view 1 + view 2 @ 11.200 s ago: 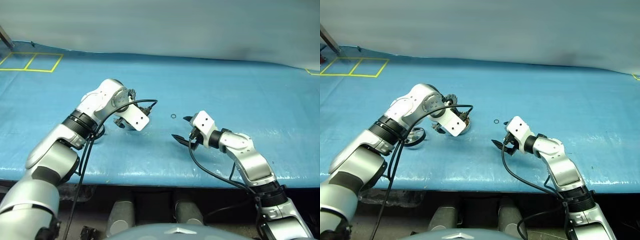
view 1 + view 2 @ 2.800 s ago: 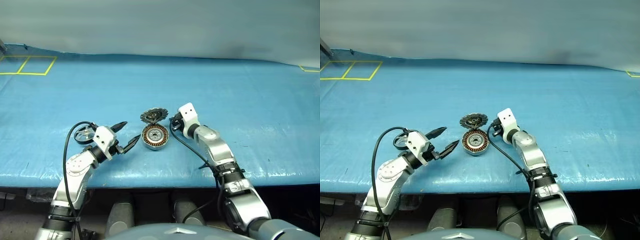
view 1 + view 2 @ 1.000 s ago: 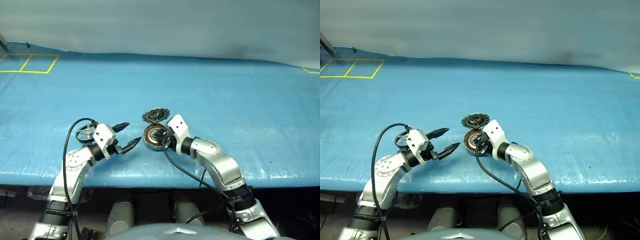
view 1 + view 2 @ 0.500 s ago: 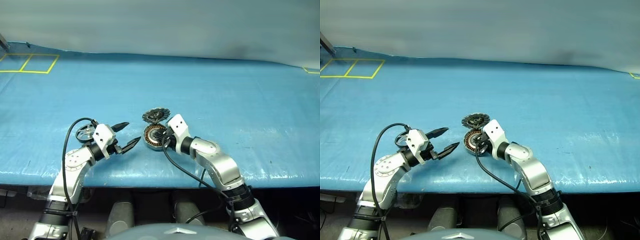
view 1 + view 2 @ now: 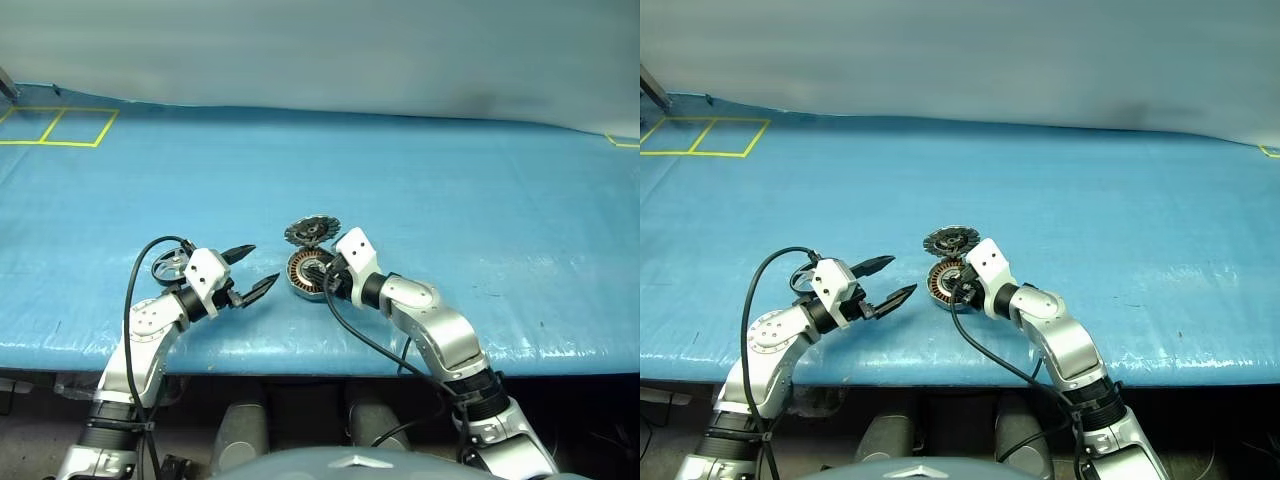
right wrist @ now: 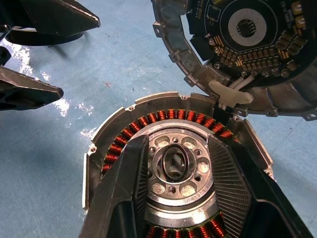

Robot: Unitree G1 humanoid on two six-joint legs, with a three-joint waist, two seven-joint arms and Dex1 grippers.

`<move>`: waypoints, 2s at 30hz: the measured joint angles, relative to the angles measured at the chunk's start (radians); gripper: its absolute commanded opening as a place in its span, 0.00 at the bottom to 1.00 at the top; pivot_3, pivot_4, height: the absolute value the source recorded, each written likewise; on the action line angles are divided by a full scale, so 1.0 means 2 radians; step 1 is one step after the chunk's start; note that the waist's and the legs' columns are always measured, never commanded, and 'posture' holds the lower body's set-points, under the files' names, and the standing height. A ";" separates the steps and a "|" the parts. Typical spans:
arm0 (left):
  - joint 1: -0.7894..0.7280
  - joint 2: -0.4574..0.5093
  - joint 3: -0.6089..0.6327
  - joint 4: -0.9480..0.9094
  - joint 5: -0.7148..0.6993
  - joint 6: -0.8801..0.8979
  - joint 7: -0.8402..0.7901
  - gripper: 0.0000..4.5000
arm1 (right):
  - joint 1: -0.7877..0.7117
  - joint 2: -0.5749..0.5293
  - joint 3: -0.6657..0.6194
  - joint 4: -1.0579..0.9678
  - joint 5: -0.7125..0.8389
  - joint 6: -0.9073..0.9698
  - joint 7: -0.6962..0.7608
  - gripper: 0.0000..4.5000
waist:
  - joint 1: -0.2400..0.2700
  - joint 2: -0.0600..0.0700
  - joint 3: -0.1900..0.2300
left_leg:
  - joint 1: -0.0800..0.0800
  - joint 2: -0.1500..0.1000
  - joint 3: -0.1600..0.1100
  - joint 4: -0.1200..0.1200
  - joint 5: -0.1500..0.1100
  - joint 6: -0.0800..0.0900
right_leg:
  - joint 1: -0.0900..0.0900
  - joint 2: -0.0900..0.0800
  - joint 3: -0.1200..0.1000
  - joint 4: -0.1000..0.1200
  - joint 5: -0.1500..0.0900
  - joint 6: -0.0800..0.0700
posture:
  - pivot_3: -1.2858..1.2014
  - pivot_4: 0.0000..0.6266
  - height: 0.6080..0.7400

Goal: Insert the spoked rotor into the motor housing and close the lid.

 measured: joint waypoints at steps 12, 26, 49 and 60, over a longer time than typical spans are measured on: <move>0.002 -0.003 -0.001 0.003 0.002 -0.002 0.002 0.84 | 0.000 0.010 -0.007 -0.003 0.007 0.000 -0.003 0.40 | 0.000 0.000 0.000 | 0.000 0.000 0.000 0.000 0.000 0.000 | 0.000 0.000 0.000 0.000 0.000 0.000 | 0.52 0.24 1.00; 0.003 -0.004 -0.001 0.008 0.004 -0.003 0.003 0.84 | 0.000 0.011 -0.010 -0.005 0.008 -0.001 -0.010 0.01 | 0.000 0.000 0.000 | 0.000 0.000 0.000 0.000 0.000 0.000 | 0.000 0.000 0.000 0.000 0.000 0.000 | 0.52 0.24 1.00; 0.003 -0.005 -0.002 0.008 0.002 -0.008 -0.007 0.84 | 0.000 0.008 -0.002 0.022 -0.009 -0.027 -0.018 0.01 | 0.000 0.000 0.000 | 0.001 0.000 0.000 0.000 0.000 0.000 | 0.001 0.000 0.000 0.000 0.000 0.000 | 0.52 0.24 1.00; 0.003 -0.005 -0.002 0.008 0.001 -0.008 -0.009 0.84 | 0.002 -0.003 0.024 0.013 -0.028 -0.035 -0.017 0.01 | 0.001 -0.001 -0.001 | 0.001 0.000 0.000 0.000 0.000 0.000 | 0.001 0.000 0.000 0.000 0.000 0.000 | 0.52 0.24 1.00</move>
